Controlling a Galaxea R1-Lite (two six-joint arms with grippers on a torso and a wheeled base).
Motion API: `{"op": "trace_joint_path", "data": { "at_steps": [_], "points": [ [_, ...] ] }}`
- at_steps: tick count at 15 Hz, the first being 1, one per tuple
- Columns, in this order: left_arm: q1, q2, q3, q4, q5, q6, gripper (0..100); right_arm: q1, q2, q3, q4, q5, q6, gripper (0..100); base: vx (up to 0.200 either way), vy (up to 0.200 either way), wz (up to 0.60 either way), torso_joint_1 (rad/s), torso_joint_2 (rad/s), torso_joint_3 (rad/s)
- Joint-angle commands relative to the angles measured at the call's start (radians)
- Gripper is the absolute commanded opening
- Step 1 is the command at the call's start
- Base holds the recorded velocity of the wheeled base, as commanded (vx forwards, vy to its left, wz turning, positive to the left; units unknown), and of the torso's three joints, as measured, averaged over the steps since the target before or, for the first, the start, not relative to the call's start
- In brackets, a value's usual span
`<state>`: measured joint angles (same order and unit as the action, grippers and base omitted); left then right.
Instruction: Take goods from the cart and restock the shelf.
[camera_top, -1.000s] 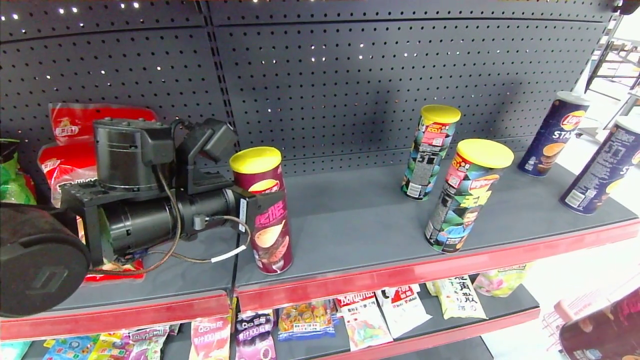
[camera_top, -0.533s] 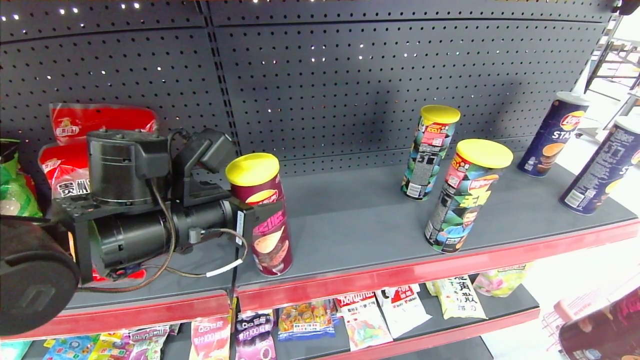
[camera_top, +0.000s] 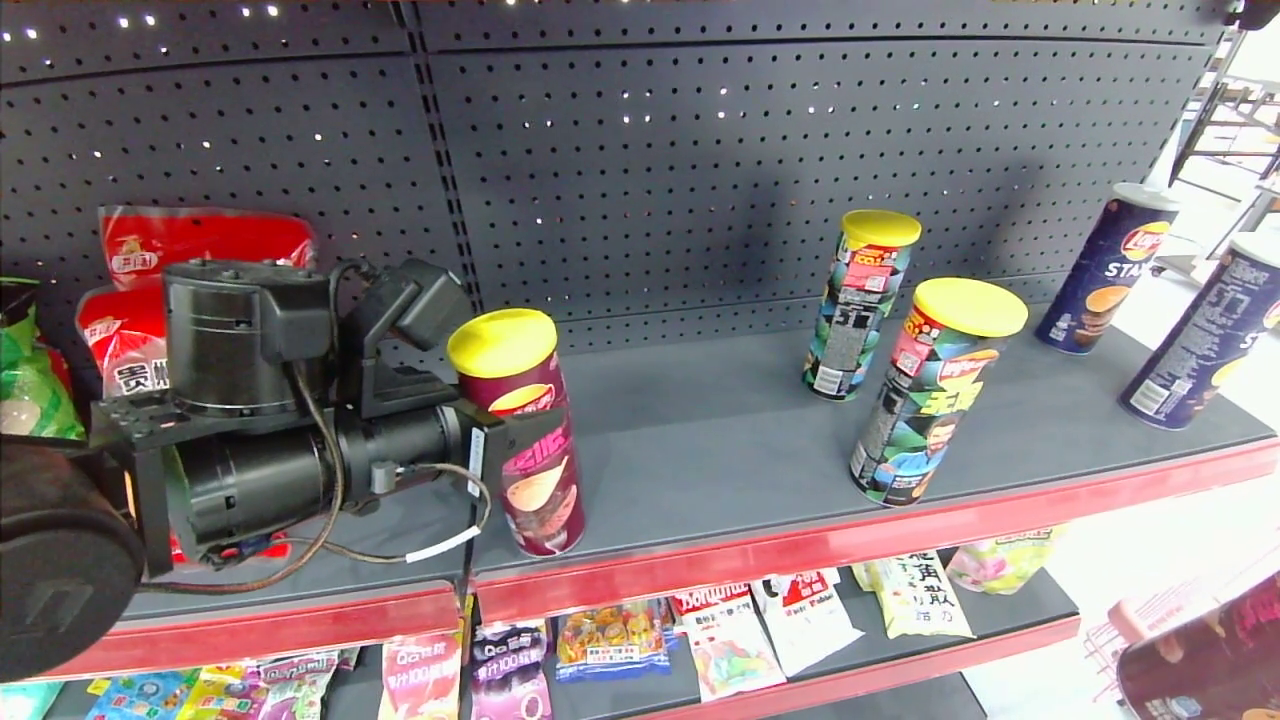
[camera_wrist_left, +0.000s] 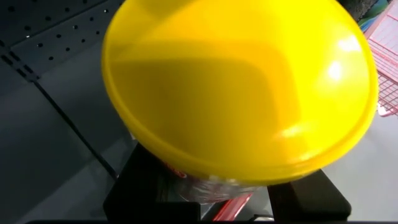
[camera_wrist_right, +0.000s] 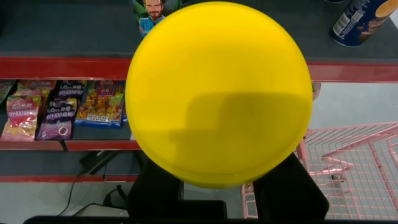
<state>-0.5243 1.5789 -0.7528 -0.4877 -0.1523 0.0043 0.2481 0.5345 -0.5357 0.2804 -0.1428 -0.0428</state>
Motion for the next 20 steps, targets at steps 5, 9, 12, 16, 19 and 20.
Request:
{"op": "trace_joint_path", "data": {
  "at_steps": [5, 9, 12, 16, 19, 20],
  "points": [
    [-0.01, -0.007, 0.004, -0.005, -0.041, 0.006, 0, 0.0, 0.002, 0.0, 0.0, 0.0, 0.0, 0, 0.0, 0.0, 0.0, 0.0, 0.0, 0.0],
    [-0.008, 0.003, 0.0, -0.005, -0.076, 0.013, 0, 0.0, 0.002, 0.0, 0.0, 0.0, 0.0, 0, 0.0, 0.0, 0.0, 0.0, 0.0, 0.0],
    [-0.003, 0.016, 0.003, -0.005, -0.084, 0.076, 0, 0.0, 0.002, 0.0, 0.0, -0.001, 0.0, 0, 0.0, 0.0, 0.0, 0.0, 0.0, 0.0],
    [-0.002, 0.016, 0.003, -0.003, -0.104, 0.082, 0, 0.0, 0.002, -0.001, 0.0, -0.001, 0.0, 0, 0.0, 0.0, 0.0, 0.0, 0.0, 0.0],
    [-0.002, 0.018, 0.0, -0.002, -0.107, 0.082, 0, 0.0, 0.002, 0.0, 0.0, 0.0, 0.0, 0, 0.0, 0.0, 0.0, 0.0, 0.0, 0.0],
    [-0.002, 0.018, 0.0, -0.002, -0.107, 0.08, 0, 0.0, 0.002, -0.001, 0.0, -0.001, 0.0, 0, 0.0, 0.0, 0.0, 0.0, 0.0, 0.0]
  ]
}}
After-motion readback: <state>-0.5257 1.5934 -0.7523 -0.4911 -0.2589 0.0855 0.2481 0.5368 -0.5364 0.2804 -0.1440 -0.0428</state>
